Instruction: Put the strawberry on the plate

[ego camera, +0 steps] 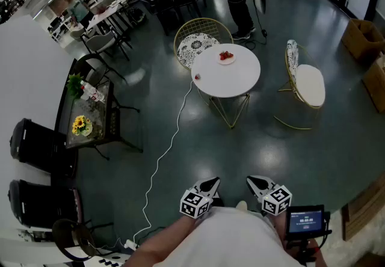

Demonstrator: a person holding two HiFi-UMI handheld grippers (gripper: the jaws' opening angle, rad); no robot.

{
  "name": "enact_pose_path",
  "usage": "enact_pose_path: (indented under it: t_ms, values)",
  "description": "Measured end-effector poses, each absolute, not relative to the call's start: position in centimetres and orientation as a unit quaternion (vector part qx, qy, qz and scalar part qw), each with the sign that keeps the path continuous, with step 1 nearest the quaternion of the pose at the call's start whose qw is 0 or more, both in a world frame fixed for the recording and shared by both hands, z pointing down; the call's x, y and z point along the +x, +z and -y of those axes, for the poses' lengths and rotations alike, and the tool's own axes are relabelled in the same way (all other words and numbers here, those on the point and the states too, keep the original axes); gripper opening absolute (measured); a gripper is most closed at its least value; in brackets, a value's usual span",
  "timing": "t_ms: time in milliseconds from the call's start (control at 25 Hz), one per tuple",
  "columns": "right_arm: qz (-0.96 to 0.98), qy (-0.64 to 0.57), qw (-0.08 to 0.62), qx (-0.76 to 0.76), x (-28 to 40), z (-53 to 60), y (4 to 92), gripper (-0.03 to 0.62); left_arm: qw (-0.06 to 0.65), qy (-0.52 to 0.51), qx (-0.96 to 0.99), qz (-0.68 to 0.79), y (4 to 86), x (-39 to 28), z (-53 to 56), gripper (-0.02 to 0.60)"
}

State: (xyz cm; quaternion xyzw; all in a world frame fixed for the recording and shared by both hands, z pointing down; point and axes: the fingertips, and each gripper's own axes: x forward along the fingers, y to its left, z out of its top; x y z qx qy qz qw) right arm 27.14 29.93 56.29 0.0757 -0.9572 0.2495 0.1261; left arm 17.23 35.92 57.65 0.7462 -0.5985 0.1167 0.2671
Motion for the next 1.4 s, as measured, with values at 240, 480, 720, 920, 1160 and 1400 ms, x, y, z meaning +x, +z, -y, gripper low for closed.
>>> enact_pose_path:
  t_ms: [240, 480, 720, 920, 1160, 1400]
  values:
    - [0.953, 0.261, 0.14, 0.064, 29.1, -34.6, 56.2, 0.005, 0.286, 0.106, 0.732, 0.609, 57.2, 19.6, -40.5, 0.005]
    - [0.956, 0.245, 0.155, 0.052, 29.3, -35.4, 56.0, 0.005, 0.278, 0.094, 0.725, 0.623, 57.0, 20.4, -41.9, 0.005]
    - [0.96, 0.226, 0.161, 0.049, 30.3, -35.8, 56.0, 0.005, 0.264, 0.094, 0.727, 0.627, 56.2, 20.8, -41.9, 0.005]
    - [0.962, 0.215, 0.162, 0.041, 29.8, -35.9, 55.9, 0.005, 0.256, 0.087, 0.723, 0.636, 55.5, 20.2, -42.3, 0.005]
    - [0.965, 0.209, 0.154, 0.033, 28.4, -36.5, 55.1, 0.005, 0.26, 0.082, 0.71, 0.649, 55.6, 18.9, -43.8, 0.005]
    - [0.962, 0.22, 0.156, 0.04, 27.0, -36.6, 55.4, 0.005, 0.262, 0.082, 0.706, 0.653, 55.8, 17.7, -44.9, 0.005]
